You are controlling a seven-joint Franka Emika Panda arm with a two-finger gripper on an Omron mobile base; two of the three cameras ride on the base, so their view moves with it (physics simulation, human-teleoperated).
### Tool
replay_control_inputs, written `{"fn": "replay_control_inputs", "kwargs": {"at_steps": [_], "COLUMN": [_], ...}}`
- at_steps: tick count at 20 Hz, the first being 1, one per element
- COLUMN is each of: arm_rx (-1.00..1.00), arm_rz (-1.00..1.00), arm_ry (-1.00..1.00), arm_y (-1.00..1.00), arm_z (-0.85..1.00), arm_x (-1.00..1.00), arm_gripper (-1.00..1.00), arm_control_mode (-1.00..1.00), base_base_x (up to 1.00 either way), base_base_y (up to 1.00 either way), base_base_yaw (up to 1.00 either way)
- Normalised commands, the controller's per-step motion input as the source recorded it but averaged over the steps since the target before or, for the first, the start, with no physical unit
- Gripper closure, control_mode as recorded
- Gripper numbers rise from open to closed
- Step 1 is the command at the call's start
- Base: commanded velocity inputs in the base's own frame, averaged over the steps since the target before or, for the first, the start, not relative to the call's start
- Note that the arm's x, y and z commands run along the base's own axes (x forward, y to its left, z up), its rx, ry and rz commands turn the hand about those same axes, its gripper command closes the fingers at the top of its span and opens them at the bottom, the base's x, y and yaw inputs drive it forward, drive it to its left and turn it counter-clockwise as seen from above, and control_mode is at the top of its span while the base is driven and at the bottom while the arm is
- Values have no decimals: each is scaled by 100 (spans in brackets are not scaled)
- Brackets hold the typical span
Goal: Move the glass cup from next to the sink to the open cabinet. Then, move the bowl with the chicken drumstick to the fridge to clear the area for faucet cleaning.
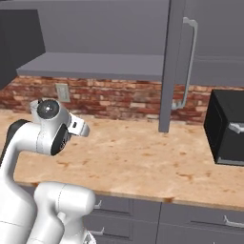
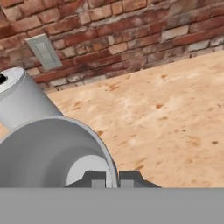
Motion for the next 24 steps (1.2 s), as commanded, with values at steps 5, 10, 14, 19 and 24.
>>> {"fn": "replay_control_inputs", "kwargs": {"at_steps": [5, 10, 14, 19, 24], "arm_rx": [0, 1, 8, 25, 27], "arm_rz": [0, -30, -37, -27, -16], "arm_ry": [0, 0, 0, -3, -2], "arm_y": [0, 0, 0, -11, -9], "arm_z": [0, 49, 94, 100, 99], "arm_x": [0, 48, 25, 0, 0], "arm_gripper": [100, 100, 100, 100, 100], "arm_control_mode": [100, -100, -100, -100, -100], "base_base_x": [98, 0, 0, 0, 0], "base_base_y": [0, 0, 0, 0, 0], "base_base_yaw": [-16, 0, 0, 0, 0]}}
